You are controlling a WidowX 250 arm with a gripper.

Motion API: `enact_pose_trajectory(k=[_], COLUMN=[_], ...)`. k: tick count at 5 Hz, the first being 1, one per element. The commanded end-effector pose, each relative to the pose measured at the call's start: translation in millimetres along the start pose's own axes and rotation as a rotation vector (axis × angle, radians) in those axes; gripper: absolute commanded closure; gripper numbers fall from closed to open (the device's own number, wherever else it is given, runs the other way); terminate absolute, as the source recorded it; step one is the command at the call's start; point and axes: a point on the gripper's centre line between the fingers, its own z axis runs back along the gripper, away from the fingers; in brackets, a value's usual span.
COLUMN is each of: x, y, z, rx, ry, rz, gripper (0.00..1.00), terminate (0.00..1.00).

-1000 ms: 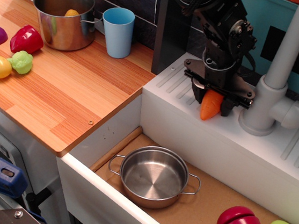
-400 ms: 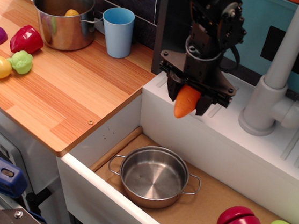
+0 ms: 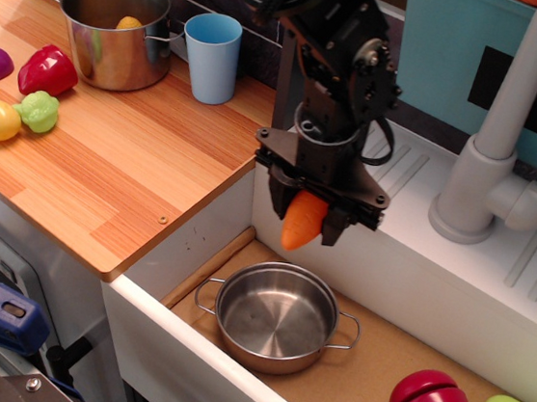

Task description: Put carrot in pot or pan

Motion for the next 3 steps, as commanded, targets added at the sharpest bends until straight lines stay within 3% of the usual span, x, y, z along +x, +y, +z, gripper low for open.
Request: enact_pose_trajectory(k=[1, 2, 3], x=[9.1, 9.1, 9.1], y=[1.8, 1.8, 1.8], z=[16.8, 16.8, 16.8], rx=[-0.009, -0.009, -0.009], ry=[-0.053, -0.053, -0.053], rz=[0.003, 0.003, 0.003], gripper=[0.0, 0.0, 0.0], terminate=[0.0, 0.0, 1.0])
